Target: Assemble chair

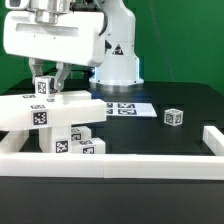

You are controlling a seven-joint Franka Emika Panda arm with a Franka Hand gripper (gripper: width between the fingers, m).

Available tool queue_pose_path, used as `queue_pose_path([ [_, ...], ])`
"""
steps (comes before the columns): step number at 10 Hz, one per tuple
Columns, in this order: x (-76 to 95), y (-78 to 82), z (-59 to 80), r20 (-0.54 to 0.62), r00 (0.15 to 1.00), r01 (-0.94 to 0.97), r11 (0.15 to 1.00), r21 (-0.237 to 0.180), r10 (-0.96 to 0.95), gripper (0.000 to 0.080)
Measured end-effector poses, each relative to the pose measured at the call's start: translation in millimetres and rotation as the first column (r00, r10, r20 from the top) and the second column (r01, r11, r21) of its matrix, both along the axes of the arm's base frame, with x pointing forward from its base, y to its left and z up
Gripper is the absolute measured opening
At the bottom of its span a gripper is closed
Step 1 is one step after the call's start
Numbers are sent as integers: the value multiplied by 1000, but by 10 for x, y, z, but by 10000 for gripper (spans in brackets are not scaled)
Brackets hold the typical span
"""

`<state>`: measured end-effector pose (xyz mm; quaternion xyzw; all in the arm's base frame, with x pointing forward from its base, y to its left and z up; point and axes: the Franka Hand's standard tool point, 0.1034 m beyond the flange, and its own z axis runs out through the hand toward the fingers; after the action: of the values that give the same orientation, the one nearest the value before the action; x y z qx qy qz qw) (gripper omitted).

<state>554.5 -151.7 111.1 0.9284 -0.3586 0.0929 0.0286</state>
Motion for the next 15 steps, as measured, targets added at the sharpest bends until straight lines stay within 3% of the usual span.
queue_pose_path([
  [5,37,5,-9,38,929,366,928,64,-369,287],
  [14,54,3,-16,40,926,374,926,61,-376,287],
  [15,55,8,-15,39,891,448,890,85,-453,287],
])
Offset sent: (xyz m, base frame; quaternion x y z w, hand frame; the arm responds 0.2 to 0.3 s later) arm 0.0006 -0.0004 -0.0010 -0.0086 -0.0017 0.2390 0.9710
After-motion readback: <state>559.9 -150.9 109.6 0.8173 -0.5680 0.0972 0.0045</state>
